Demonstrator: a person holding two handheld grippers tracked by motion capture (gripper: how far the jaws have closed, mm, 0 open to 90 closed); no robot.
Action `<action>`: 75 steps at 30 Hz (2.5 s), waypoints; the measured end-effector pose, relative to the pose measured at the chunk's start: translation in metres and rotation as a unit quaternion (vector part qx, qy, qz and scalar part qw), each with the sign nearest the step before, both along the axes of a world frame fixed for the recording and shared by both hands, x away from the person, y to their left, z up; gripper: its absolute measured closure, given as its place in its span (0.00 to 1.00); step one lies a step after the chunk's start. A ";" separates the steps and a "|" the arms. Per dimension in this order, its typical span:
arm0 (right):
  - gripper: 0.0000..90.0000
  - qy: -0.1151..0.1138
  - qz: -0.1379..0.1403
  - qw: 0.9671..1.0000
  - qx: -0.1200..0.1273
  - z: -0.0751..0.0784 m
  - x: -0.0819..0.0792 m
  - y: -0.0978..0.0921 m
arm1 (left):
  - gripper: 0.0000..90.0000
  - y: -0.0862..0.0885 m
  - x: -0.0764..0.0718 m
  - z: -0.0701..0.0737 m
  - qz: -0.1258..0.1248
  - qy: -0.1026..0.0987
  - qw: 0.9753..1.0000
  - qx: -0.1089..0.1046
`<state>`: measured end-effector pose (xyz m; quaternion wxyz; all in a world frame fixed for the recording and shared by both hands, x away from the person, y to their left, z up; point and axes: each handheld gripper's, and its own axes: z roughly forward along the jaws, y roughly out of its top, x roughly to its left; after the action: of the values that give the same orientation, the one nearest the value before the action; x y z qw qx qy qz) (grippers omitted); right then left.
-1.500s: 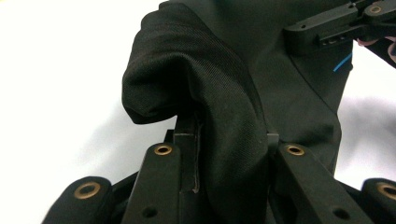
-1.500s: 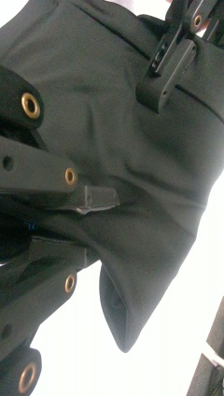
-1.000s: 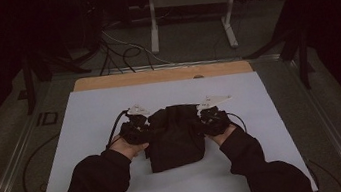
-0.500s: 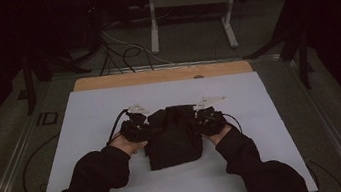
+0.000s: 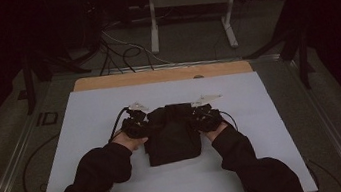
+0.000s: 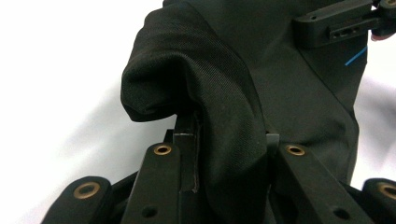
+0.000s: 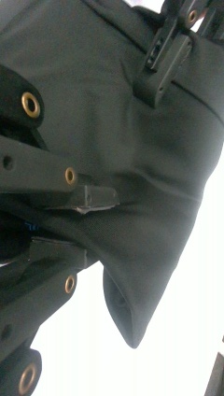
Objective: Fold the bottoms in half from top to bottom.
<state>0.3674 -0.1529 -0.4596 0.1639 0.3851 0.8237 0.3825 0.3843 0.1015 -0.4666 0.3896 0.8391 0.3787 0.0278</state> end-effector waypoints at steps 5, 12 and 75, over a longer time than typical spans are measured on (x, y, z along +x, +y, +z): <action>0.87 0.001 -0.002 1.000 -0.003 -0.004 0.006 0.000 | 0.80 -0.001 0.007 -0.004 0.003 0.004 1.000 0.001; 0.87 0.004 -0.005 1.000 -0.012 -0.010 0.015 0.001 | 0.80 -0.003 0.017 -0.011 0.004 0.011 1.000 0.008; 0.84 0.015 -0.026 0.999 -0.032 -0.045 0.058 -0.004 | 0.65 -0.009 0.061 -0.038 0.034 0.007 0.998 0.046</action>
<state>0.4251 -0.1568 -0.5042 0.1732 0.4067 0.8277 0.3456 0.4449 0.0927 -0.5045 0.3465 0.8429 0.4082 0.0527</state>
